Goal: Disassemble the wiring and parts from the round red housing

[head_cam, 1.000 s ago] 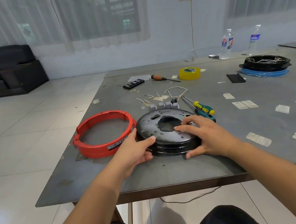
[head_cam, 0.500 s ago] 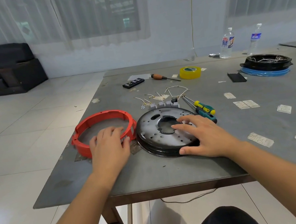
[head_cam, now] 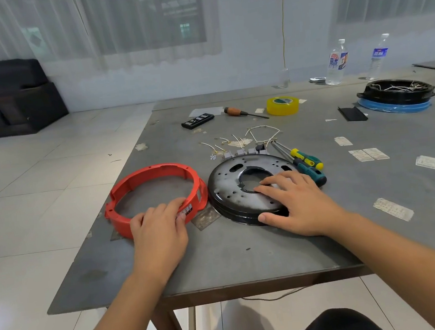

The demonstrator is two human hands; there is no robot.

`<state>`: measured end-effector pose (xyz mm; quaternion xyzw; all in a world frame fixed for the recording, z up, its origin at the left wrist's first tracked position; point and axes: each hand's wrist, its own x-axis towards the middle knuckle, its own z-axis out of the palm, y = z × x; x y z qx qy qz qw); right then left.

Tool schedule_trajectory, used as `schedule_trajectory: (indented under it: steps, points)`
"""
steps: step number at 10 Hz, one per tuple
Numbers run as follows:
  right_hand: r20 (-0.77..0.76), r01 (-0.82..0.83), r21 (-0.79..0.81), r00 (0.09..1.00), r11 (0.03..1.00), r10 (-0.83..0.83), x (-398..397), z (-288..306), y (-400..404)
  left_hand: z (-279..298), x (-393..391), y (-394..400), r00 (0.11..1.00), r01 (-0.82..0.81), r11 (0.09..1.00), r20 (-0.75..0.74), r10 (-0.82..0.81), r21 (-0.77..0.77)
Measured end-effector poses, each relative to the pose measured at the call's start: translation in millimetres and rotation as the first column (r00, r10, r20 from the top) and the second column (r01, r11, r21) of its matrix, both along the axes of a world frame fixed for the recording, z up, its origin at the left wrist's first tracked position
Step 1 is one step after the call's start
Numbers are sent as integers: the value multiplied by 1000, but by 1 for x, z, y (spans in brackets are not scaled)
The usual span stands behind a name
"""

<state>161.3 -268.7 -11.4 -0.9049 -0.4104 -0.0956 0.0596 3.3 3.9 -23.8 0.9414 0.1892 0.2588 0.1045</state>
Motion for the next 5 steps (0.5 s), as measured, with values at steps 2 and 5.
schedule_trajectory:
  steps: [2,5]
  points:
    - [-19,16,28,1000,999,-15,-5,-5,0,-7,1,0,998,27,1000,58,-27,2]
    - [-113,62,143,993,988,-45,-7,19,2,-18,-21,3,971,188,982,145,-189,24]
